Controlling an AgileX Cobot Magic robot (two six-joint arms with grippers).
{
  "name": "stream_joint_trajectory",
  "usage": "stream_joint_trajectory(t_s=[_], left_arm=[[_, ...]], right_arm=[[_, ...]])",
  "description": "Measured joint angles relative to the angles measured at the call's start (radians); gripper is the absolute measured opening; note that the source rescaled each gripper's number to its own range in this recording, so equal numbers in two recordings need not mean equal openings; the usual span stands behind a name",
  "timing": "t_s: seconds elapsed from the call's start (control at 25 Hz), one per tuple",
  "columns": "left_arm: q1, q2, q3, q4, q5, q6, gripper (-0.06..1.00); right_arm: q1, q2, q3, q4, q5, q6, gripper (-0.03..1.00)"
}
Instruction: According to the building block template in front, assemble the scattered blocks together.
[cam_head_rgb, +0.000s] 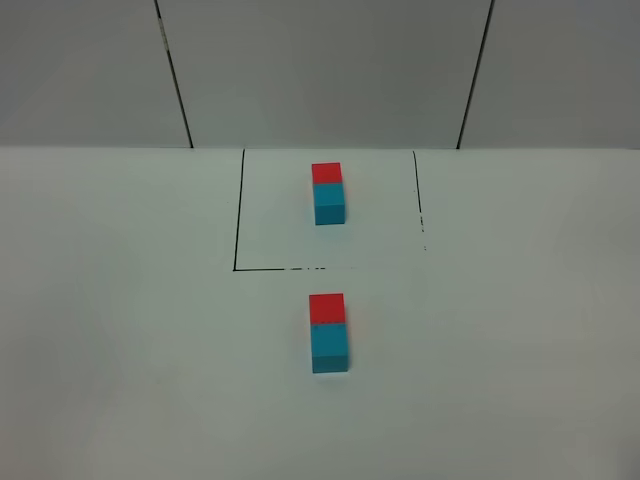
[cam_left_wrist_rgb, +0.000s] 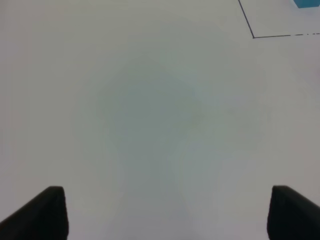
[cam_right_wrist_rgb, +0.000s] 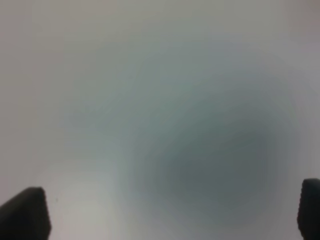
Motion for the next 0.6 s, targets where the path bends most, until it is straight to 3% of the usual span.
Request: stream_joint_trajectory(t_s=[0.6], left_arm=[[0.000,0.000,0.000,0.000,0.000,0.000,0.88]], right_arm=[[0.025,-0.535,0.260,0.088,-0.081,-0.075,1.00]])
